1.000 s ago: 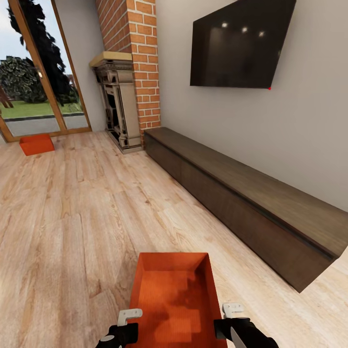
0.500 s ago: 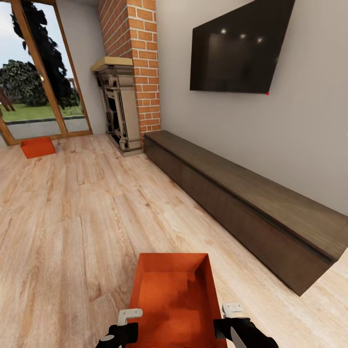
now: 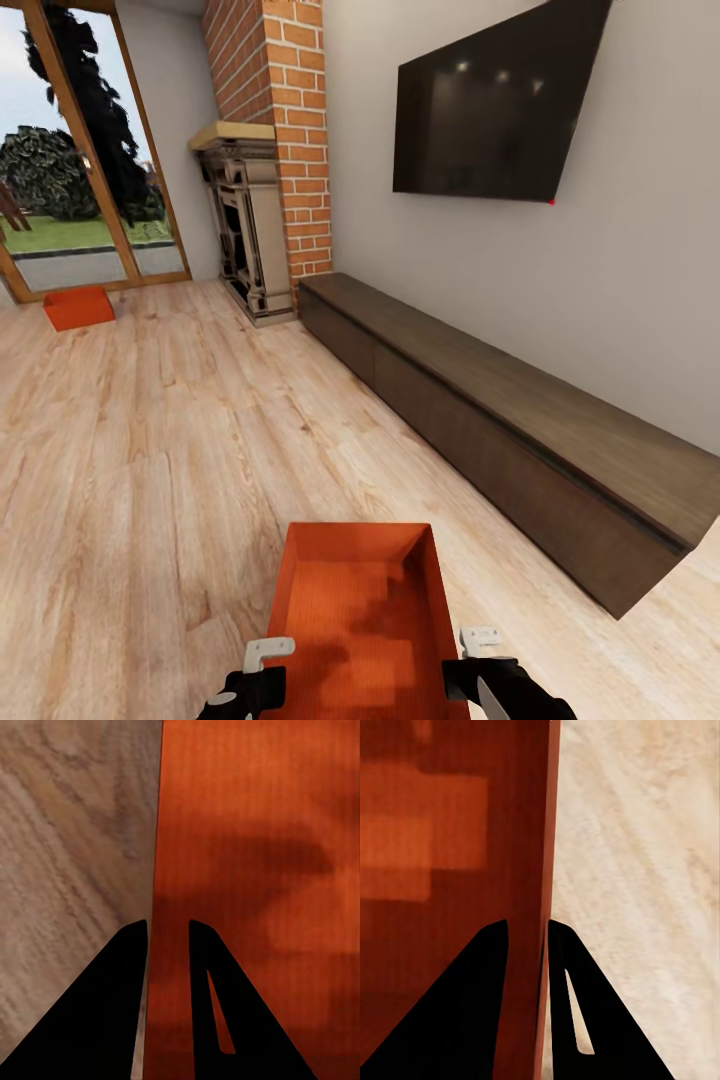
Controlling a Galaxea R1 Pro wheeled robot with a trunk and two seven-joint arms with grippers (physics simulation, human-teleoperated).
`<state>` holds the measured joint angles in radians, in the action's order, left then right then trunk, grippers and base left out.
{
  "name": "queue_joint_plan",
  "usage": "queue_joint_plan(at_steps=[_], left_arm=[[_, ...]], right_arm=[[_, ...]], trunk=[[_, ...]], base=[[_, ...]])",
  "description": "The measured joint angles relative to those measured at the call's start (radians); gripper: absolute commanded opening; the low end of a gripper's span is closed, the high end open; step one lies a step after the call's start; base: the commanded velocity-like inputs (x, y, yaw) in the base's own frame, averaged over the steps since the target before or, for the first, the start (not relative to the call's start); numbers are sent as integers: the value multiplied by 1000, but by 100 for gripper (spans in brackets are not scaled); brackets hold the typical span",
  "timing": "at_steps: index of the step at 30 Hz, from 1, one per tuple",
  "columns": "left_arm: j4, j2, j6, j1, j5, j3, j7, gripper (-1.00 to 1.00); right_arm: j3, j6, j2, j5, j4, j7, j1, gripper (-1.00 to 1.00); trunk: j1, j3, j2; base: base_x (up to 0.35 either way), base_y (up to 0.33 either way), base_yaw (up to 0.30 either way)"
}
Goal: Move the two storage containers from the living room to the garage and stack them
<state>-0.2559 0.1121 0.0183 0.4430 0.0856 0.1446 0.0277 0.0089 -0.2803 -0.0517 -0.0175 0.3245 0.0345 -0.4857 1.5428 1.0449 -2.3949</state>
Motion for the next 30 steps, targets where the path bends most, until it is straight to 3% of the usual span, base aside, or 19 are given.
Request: queue_joint_plan(at_steps=[30], left_arm=[[0,0,0,0,0,1,0,-100]], right_arm=[[-3,-5,-1,-6,4,0,0,-100]], trunk=[[-115,-94,210]], base=[[0,0,0]])
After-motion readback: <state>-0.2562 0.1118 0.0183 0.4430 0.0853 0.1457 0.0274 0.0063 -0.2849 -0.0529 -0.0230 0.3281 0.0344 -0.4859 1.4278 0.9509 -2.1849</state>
